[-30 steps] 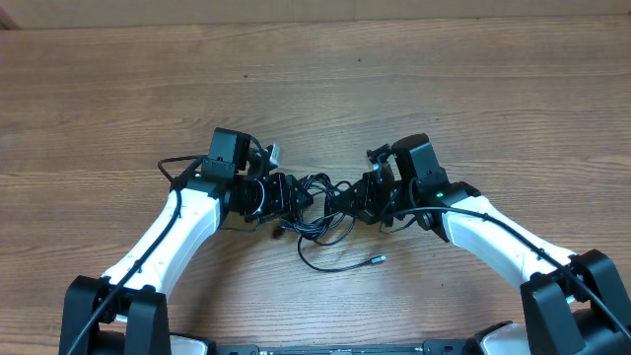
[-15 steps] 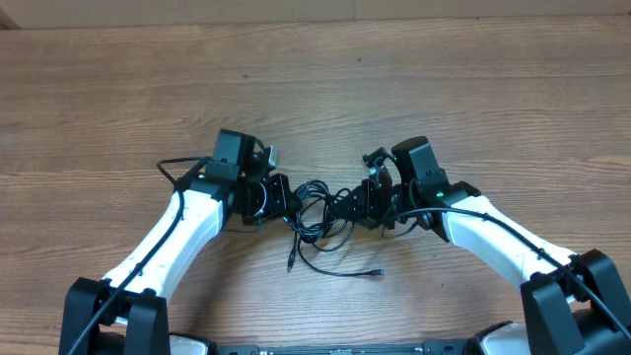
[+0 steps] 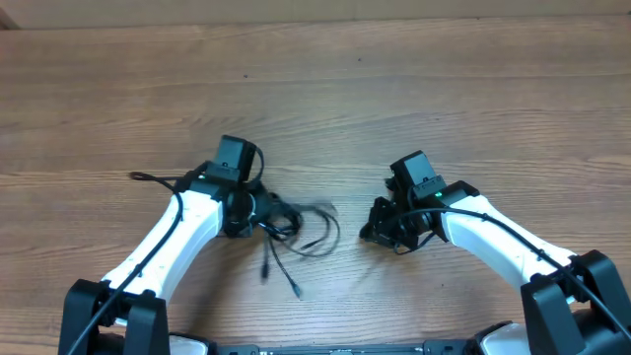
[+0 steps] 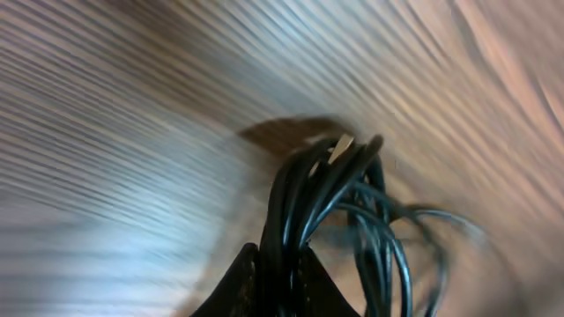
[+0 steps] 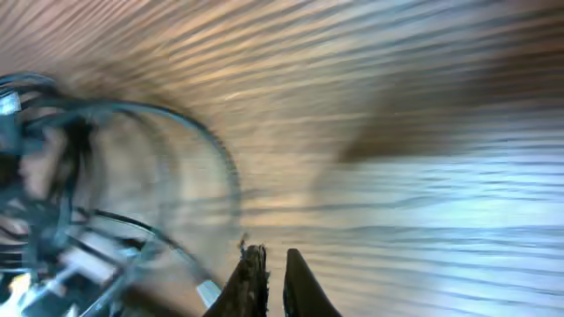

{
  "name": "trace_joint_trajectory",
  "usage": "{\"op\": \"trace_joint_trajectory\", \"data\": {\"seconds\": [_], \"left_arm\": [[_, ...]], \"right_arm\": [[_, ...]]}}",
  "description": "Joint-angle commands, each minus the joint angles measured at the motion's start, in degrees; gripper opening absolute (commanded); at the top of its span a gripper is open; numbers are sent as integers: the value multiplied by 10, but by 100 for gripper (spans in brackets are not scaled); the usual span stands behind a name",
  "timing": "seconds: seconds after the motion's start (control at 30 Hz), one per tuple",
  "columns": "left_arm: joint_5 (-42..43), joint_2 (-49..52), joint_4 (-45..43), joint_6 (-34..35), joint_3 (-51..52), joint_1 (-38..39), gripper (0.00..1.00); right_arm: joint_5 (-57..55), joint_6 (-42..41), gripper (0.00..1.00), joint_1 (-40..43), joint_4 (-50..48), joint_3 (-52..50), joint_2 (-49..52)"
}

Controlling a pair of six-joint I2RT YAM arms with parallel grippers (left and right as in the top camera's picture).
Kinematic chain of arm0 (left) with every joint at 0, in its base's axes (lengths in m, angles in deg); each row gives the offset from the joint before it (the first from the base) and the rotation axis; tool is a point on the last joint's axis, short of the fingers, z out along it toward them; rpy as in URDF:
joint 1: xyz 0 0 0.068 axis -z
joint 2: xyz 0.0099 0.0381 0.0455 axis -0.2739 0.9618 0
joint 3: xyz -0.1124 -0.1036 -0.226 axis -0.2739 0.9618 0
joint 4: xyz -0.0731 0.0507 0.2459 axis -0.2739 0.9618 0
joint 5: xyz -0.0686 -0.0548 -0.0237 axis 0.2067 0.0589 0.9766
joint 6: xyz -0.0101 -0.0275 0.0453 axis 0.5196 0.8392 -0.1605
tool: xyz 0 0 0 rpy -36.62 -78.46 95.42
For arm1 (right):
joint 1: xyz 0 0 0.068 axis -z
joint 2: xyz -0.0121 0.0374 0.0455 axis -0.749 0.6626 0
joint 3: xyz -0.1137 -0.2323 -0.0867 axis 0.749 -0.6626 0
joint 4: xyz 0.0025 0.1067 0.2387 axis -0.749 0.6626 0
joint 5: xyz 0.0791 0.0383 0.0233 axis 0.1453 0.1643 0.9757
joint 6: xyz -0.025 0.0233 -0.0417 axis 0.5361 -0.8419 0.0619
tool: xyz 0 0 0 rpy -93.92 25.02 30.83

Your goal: Untangle cables

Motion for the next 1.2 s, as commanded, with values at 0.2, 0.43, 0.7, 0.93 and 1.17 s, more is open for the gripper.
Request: {"op": "trace_joint_trajectory", "data": {"seconds": [0.2,0.43,0.7,0.93,1.17], "left_arm": [[-81,-5,14,20,0,-9,11],[66,-5,-26,-148,0,-9,8],[101,-5,-32,-119,0,-9,42],[83,-5,-30,-108,0,-9,72],[6,-5,2,-124,2,-9,71]], "right_arm": [[-95,-22,31,4,39,-2,-9],[152,71,53,3,-44,-2,-9],[199,-63,45,3,-103,-2,-9],[180,-85,47,3,-100,-2,-9],[178,-85,51,3,-100,-2,-9]]}}
